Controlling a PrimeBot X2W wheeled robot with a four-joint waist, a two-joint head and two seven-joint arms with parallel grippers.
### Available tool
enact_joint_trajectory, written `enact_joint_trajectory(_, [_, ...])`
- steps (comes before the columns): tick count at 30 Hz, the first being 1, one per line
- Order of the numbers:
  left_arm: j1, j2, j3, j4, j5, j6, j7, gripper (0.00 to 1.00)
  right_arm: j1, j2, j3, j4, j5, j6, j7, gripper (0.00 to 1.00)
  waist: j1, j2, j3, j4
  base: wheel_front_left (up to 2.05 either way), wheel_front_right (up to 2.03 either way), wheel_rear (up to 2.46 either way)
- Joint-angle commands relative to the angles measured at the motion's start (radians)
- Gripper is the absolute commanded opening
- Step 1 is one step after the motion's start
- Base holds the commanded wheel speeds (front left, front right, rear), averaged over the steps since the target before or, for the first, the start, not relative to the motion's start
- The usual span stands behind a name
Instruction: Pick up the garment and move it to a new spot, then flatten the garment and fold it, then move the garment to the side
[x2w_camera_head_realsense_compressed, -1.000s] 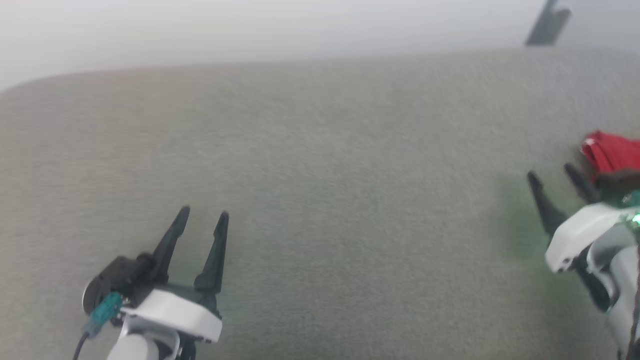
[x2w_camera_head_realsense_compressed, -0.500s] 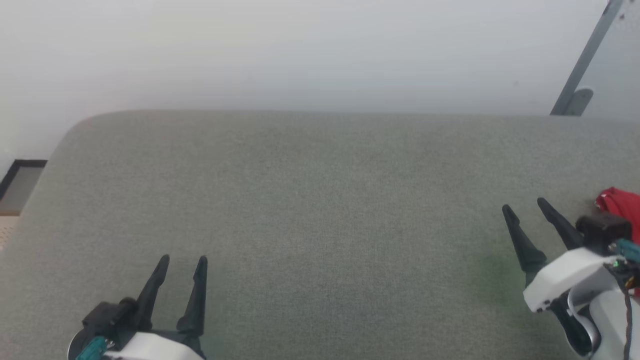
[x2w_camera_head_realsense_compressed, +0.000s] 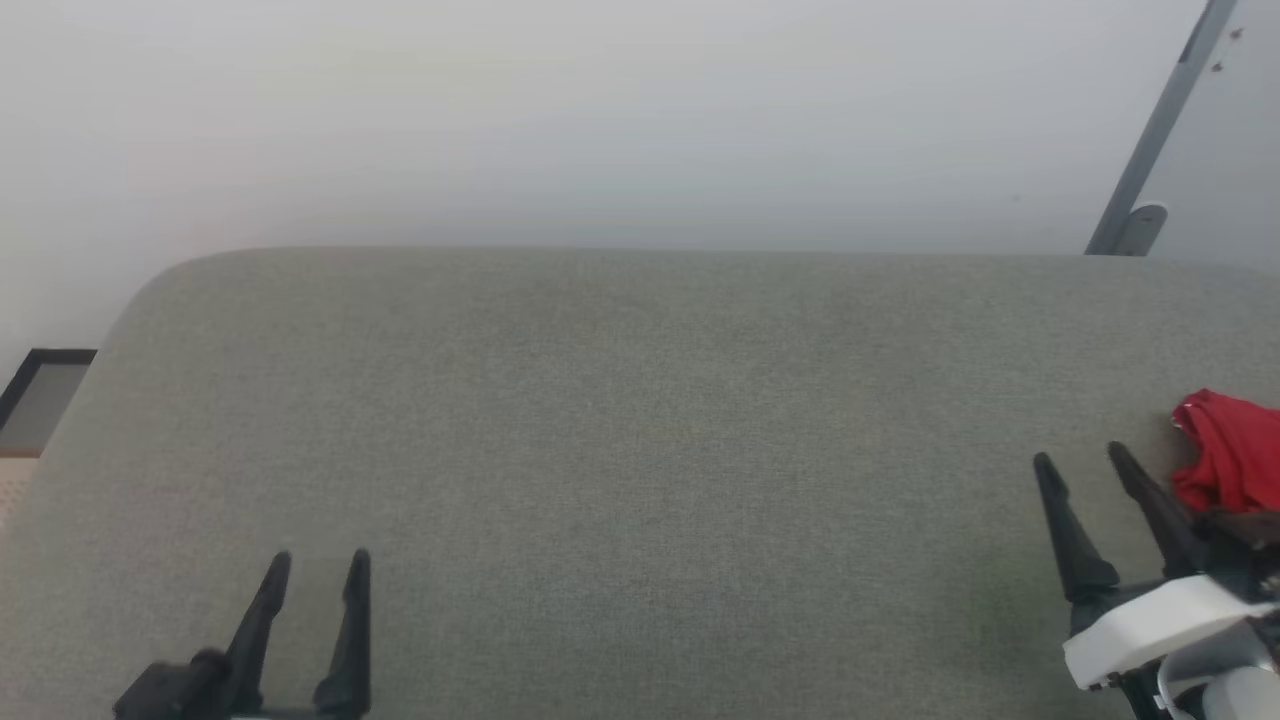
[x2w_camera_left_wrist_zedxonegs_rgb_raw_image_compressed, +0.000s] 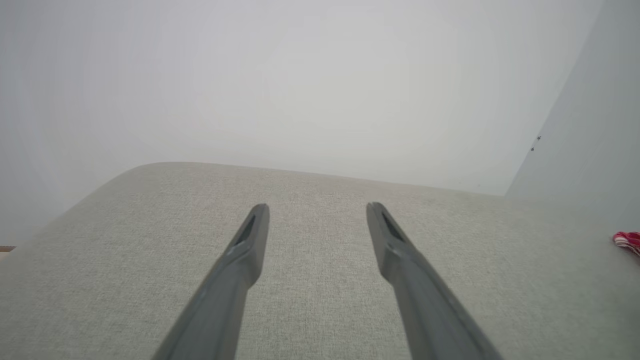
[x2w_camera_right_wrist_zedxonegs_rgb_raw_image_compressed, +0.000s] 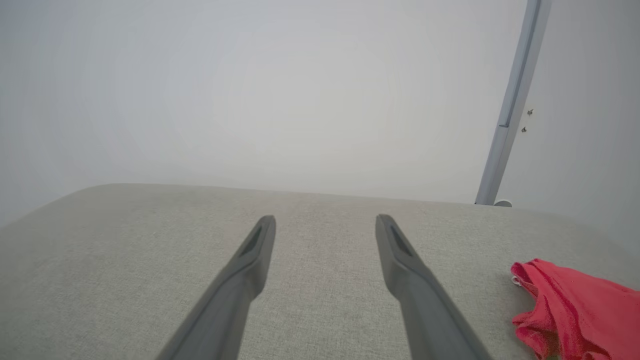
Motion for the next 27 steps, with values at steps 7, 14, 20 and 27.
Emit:
enact_joint_trajectory(7, [0.098,-0.01,0.04,-0.081,0.007,-0.002,-0.005,1.0,0.098,0.041,-0.087,-0.113,-0.029,-0.001,0.013,1.0,0.0,-0.0001,-0.013,-0.008,0.0,0.0,0.0])
enact_joint_trajectory(14, [0.122,-0.014,0.041,-0.113,0.015,-0.002,-0.005,1.0,0.177,0.089,-0.159,-0.196,-0.039,-0.001,0.04,1.0,0.0,-0.0001,-0.017,-0.006,0.0,0.0,0.0])
enact_joint_trajectory(20, [0.132,-0.016,0.045,-0.115,0.002,-0.002,-0.005,1.0,0.2,0.11,-0.178,-0.235,-0.045,-0.001,0.064,1.0,0.0,-0.0001,-0.019,-0.013,0.0,0.0,0.0])
enact_joint_trajectory(27, [0.131,-0.021,0.053,-0.101,0.003,-0.002,-0.005,1.0,0.206,0.115,-0.177,-0.256,-0.039,-0.001,0.081,1.0,0.0,-0.0001,-0.018,-0.014,0.0,0.0,0.0])
